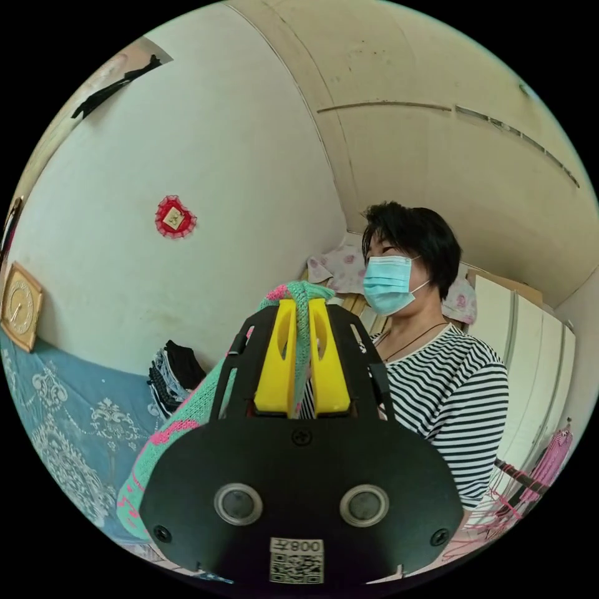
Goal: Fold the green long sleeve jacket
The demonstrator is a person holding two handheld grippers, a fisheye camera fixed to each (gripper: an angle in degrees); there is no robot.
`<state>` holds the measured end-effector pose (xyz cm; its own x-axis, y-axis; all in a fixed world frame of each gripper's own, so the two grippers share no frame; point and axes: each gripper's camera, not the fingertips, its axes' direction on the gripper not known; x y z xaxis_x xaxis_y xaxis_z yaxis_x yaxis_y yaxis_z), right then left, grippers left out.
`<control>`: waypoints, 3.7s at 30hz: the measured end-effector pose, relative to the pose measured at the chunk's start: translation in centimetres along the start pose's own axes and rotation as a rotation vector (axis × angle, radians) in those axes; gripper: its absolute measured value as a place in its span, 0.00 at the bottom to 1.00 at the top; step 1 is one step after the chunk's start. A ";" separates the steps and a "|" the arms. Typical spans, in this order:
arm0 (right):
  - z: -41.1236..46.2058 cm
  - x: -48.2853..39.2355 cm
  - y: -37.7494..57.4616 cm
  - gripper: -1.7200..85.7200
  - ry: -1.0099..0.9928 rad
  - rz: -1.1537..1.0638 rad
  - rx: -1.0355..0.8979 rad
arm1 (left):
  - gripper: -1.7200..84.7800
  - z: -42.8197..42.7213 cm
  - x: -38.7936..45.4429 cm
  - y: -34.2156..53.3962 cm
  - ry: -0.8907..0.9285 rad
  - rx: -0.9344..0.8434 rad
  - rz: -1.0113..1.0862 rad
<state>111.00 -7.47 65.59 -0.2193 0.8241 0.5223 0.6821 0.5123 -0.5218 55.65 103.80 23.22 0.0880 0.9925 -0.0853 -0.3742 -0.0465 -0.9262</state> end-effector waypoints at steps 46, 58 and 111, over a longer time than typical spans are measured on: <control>2.2 25.4 -67.4 0.04 0.231 0.007 0.077 | 0.06 -4.0 -53.6 -13.6 0.147 -0.173 0.025; 14.4 69.0 -68.9 0.02 0.677 0.826 -0.299 | 0.11 -2.4 -94.0 6.9 -0.440 -0.217 -0.827; 61.1 85.7 -90.0 0.03 0.913 1.365 -0.533 | 0.07 -26.6 -111.4 41.1 -1.291 -0.590 -1.027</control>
<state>-11.81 31.88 116.10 0.9751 0.0716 0.2100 0.2030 -0.6700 -0.7141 55.04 -11.64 -15.15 -0.7821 0.0755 0.6185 -0.2609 0.8618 -0.4351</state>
